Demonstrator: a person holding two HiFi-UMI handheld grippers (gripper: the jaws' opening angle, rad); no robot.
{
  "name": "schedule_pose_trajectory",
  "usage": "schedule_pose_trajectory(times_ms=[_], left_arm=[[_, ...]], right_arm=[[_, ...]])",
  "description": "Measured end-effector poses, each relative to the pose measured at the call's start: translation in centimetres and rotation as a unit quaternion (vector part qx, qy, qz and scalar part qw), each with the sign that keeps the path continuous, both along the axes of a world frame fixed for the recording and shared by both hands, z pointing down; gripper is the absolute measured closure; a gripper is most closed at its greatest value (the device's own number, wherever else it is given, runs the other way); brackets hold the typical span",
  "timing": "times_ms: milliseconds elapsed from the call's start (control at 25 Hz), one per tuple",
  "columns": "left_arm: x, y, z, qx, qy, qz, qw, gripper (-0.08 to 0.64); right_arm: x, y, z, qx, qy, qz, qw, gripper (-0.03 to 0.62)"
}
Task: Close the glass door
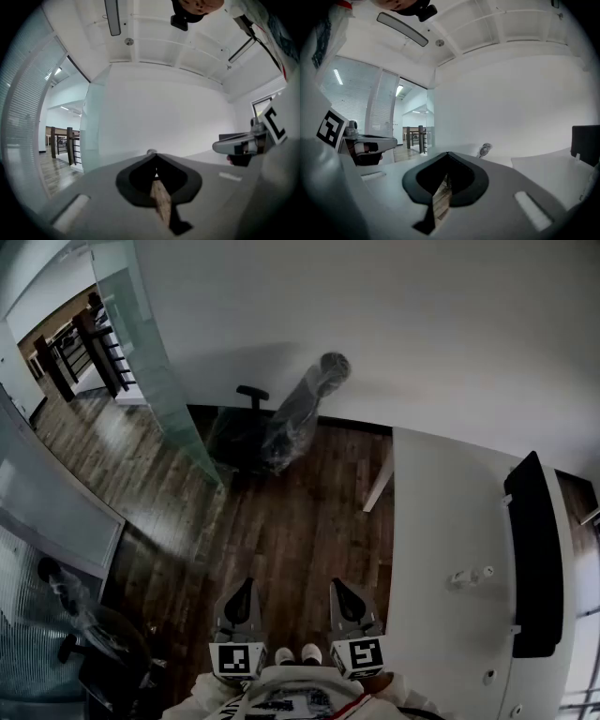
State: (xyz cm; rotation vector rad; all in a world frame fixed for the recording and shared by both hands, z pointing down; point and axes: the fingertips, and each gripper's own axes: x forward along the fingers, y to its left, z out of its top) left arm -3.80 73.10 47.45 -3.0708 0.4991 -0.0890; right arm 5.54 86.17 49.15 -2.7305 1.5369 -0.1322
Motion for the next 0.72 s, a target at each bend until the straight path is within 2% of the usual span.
schedule_pose_trajectory(times_ms=[120,640,720], left_arm=[[0.6,0.2,0.2,-0.009,0.001,-0.004,1.0,0.557],[4.3,0.8,0.0,0.013,-0.005,-0.005,0.9999,0.557],[4.8,0.8,0.0,0.006,-0.009,-0.01,0.9999,0.557]], right_arm=[[0.6,0.4,0.4,0.003,-0.01,0.002,1.0,0.586],[4.8,1.5,1.1,0.021,-0.022,0.006,1.0,0.586],[5.3,1.4,1.1,0.023,-0.025,0.005,0.999,0.586]])
